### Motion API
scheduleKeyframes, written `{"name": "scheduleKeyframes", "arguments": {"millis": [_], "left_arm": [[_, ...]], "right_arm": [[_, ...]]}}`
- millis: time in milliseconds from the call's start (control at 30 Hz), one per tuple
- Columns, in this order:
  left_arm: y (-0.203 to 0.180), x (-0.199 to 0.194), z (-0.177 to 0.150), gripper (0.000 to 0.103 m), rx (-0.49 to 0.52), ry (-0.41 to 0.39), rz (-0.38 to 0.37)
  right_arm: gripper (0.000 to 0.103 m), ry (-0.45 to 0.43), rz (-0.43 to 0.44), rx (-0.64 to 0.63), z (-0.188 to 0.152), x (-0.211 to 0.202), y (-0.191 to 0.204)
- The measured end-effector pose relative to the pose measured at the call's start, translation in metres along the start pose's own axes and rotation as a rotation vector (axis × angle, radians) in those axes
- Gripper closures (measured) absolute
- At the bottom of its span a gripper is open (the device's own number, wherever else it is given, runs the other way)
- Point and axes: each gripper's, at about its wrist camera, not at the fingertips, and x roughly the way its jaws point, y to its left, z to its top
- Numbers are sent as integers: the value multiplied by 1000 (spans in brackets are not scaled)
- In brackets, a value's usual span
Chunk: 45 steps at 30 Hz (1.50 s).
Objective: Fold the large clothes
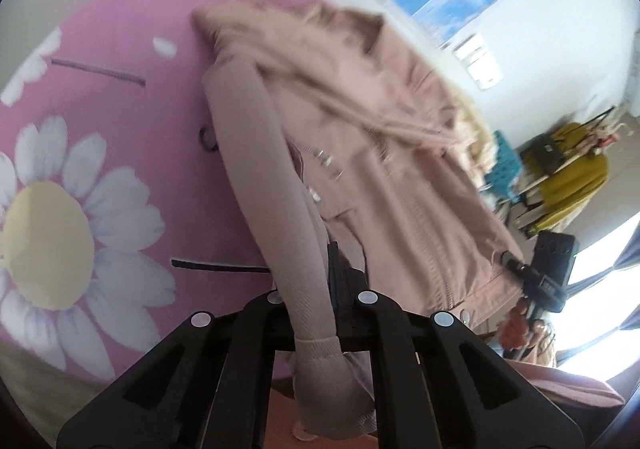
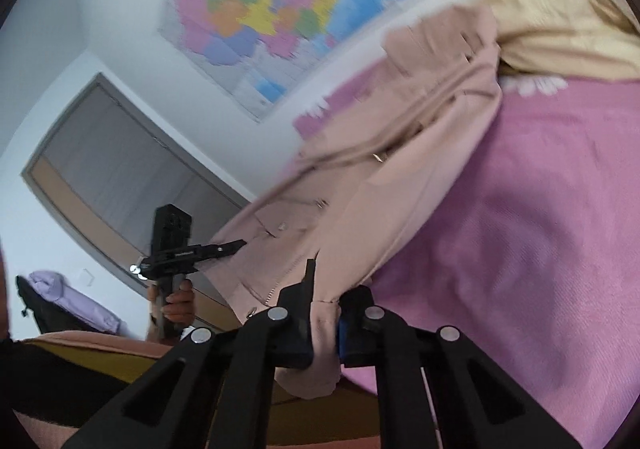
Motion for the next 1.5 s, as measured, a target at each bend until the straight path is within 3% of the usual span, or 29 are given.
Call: {"name": "scheduleKeyframes", "arguments": {"millis": [300, 433, 633, 1133, 1500], "left_arm": [[-11, -75, -20, 98, 3, -98, -74], [-11, -77, -19, 98, -10, -98, -80], [-15, -71, 8, 98, -10, -94, -55], [-38, -45, 139, 98, 60, -56, 65], [-30, 17, 234, 98, 9, 23, 123]], "right_arm": [[95, -52, 92, -51, -12, -37, 37], [95, -48, 91, -34, -9, -35, 38], [95, -62, 98, -18, 18, -31, 34], [94, -120, 62, 38, 135, -4, 7], [93, -133, 11, 144, 202, 27, -45]]}}
